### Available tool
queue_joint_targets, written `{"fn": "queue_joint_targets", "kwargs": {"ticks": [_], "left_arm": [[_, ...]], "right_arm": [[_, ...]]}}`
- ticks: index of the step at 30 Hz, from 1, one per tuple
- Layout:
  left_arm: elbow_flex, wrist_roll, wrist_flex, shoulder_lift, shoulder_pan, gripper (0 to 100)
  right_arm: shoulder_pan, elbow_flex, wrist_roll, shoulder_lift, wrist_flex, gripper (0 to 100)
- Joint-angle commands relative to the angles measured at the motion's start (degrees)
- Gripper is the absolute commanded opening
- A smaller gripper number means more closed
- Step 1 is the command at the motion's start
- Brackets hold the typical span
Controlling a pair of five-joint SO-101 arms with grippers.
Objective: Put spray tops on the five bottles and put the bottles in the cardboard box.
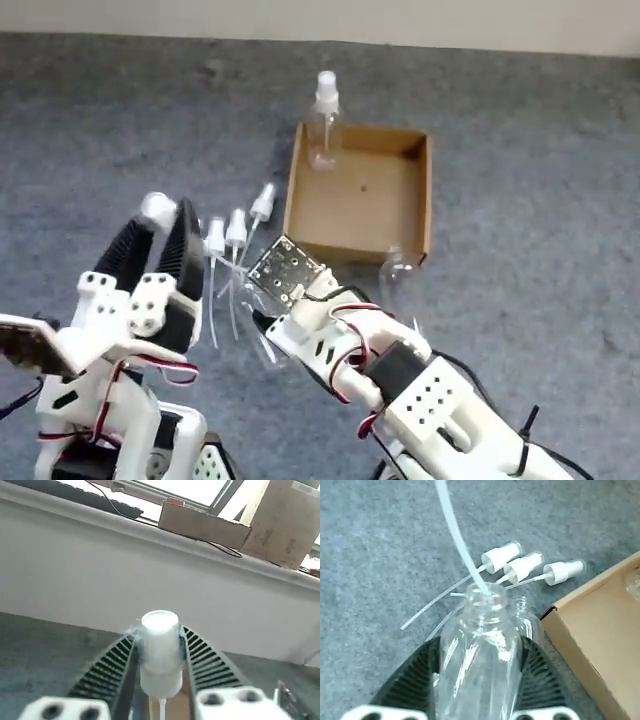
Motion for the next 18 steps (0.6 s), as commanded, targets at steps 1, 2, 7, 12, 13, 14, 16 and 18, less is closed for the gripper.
{"fn": "queue_joint_targets", "kwargs": {"ticks": [1,2,7,12,13,14,16,18], "left_arm": [[1.89,-0.62,-0.09,0.04,5.14,0],[3.12,-0.70,-0.09,0.04,5.49,0],[4.79,-2.20,-0.88,0.04,5.58,0],[5.05,-2.11,-0.88,0.04,5.85,0],[5.49,-2.20,-1.05,0.04,5.85,0],[6.37,-2.20,-1.85,0.04,5.85,0],[9.01,-2.20,-4.66,0.04,5.85,0],[11.03,-2.20,-6.51,0.04,5.93,0]], "right_arm": [[0.84,-1.19,-0.44,-1.98,-1.54,0.4],[0.84,-1.19,-0.53,-1.98,-1.54,0.4],[1.54,-1.19,-0.26,-2.07,-1.45,0.4],[3.30,-1.63,-0.26,-2.07,-2.33,0.4],[3.47,-2.33,-0.26,-2.07,-4.62,0.4],[3.65,-3.12,-0.53,-2.07,-7.34,0.4],[3.56,-3.65,-0.62,-2.07,-13.85,0.4],[3.30,-3.21,-0.62,-2.07,-19.74,0.4]]}}
